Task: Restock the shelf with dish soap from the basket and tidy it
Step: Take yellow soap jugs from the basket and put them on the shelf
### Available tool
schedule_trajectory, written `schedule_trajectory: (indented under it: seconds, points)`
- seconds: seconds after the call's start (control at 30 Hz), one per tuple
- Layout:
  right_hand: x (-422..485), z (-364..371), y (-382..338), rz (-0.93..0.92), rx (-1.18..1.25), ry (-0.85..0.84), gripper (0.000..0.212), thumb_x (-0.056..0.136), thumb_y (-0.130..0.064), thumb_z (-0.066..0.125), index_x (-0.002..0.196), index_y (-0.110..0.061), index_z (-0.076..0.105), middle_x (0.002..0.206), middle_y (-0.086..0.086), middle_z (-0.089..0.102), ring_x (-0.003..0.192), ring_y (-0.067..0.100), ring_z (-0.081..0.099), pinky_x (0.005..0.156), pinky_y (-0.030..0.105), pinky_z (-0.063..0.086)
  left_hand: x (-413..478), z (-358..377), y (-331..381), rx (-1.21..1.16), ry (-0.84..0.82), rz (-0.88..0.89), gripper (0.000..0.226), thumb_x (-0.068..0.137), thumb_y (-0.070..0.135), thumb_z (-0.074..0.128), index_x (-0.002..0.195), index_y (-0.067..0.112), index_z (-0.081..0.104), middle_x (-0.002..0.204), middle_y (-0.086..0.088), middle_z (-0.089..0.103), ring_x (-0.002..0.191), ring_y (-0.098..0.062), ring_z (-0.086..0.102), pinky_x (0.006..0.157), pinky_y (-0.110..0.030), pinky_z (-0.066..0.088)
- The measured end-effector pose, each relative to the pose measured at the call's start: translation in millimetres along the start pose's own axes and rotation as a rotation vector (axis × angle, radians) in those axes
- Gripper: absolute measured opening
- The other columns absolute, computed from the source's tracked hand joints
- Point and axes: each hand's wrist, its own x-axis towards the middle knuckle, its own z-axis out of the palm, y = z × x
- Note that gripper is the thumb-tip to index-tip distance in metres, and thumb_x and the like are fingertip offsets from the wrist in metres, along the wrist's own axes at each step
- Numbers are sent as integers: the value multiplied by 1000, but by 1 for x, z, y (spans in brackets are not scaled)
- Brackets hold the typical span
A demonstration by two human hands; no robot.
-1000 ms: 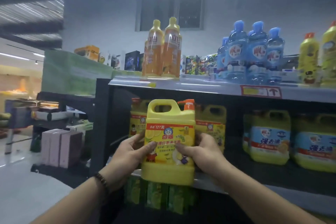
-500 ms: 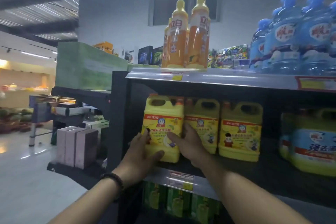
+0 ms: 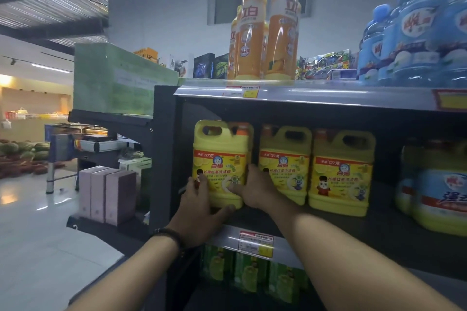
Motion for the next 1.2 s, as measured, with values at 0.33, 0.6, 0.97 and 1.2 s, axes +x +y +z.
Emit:
schedule_trajectory:
  seconds: [0.33, 0.6, 0.97, 1.2]
  points:
    - [-128, -54, 31, -234, -20, 159, 17, 104, -29, 64, 119, -21, 66, 106, -3, 71, 95, 14, 67, 75, 31, 52, -108, 12, 46, 132, 128, 281, 53, 93, 42, 62, 143, 32, 47, 134, 6, 58, 123, -24, 57, 110, -49, 45]
    - [-290, -69, 137, -269, -94, 119, 15, 97, -31, 72, 111, -26, 70, 108, -9, 63, 101, 9, 61, 88, 24, 52, -226, 111, 49, 159, -204, 358, 22, 95, 44, 56, 114, 38, 63, 119, 16, 60, 103, -14, 63, 79, -34, 56]
    - [-520, -18, 333, 473, -182, -344, 9, 100, -33, 67, 108, -32, 69, 114, -10, 69, 110, 14, 65, 97, 38, 54, -392, 280, 21, 294, -891, 293, 35, 93, 55, 46, 118, 37, 64, 123, 14, 62, 111, -15, 65, 85, -33, 52]
    - [-628, 40, 411, 832, -179, -360, 58, 102, -54, 57, 153, -26, 48, 152, 0, 50, 139, 23, 51, 116, 35, 43, -462, 353, -7, 346, -1160, 286, 54, 96, 58, 59, 147, 44, 48, 149, 8, 44, 138, -18, 48, 113, -32, 40]
